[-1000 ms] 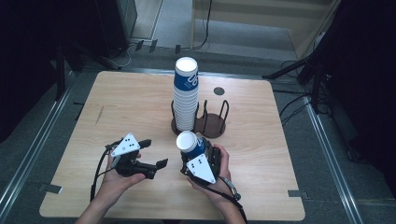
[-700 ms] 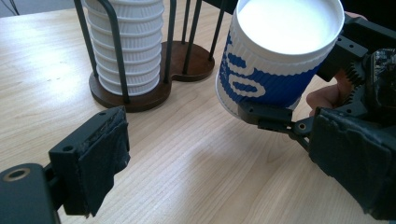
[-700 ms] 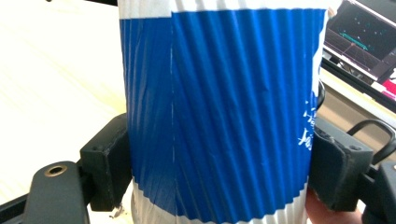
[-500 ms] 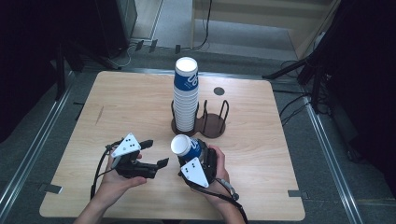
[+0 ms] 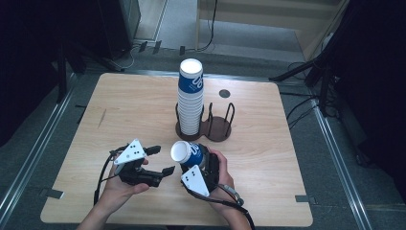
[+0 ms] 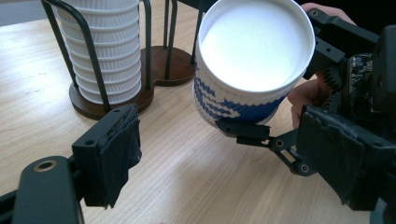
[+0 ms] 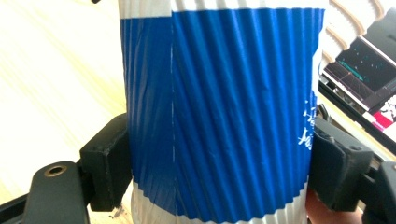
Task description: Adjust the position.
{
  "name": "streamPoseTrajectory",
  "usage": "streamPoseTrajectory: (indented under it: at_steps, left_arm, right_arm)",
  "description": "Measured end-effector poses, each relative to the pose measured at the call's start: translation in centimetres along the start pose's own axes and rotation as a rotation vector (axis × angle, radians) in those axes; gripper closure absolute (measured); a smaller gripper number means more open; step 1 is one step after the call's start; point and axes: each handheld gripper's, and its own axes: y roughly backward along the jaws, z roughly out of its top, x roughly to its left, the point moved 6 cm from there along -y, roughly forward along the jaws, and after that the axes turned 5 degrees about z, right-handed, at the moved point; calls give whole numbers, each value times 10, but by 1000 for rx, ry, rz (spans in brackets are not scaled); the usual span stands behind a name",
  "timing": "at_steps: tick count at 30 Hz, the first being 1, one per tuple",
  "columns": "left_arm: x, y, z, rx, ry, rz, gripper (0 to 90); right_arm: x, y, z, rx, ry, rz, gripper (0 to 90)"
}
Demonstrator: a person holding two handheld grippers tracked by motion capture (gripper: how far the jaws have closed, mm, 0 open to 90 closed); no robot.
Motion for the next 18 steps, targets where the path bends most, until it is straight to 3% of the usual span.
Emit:
streamPoseTrajectory:
  at_steps: [11, 18]
  left_arm:
    - [-4, 0, 0, 9, -16, -29, 158]
    - [-8, 0, 0, 8, -33, -34, 176]
  right_arm:
    - [11, 1, 4, -11, 89, 26, 194]
    - [16, 1, 6, -16, 120, 45, 194]
